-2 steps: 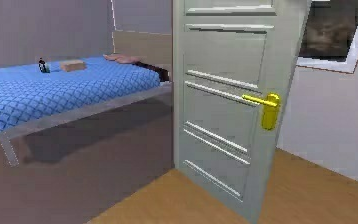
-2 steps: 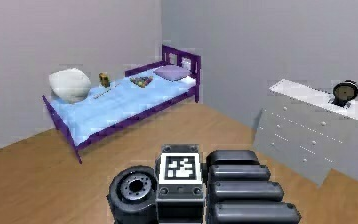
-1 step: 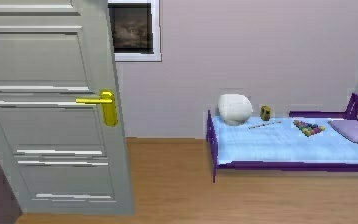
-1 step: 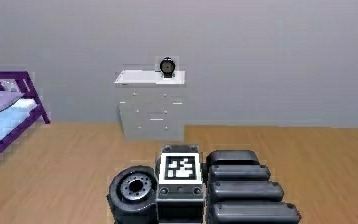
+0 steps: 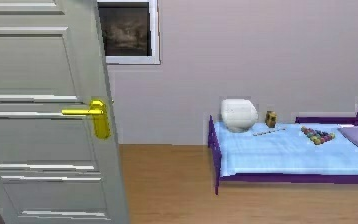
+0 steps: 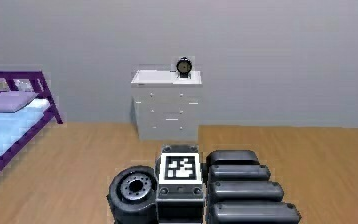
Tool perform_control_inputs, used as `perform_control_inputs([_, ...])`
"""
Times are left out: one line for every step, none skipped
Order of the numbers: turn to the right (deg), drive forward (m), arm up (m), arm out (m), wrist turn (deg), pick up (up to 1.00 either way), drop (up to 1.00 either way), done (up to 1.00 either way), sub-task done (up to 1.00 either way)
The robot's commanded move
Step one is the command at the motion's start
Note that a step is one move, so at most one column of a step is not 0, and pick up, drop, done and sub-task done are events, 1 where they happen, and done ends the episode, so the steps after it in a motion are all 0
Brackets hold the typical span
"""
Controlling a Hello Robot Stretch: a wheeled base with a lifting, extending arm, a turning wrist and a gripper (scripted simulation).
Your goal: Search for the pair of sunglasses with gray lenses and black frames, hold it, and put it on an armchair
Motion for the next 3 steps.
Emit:
perform_control_inputs([-45.0, 0.00, 0.00, 0.00, 0.0, 0.00, 0.00, 0.00, 0.00])
perform_control_inputs([-45.0, 0.00, 0.00, 0.00, 0.0, 0.00, 0.00, 0.00, 0.00])
perform_control_inputs([-9.0, 0.00, 0.00, 0.00, 0.0, 0.00, 0.00, 0.00, 0.00])
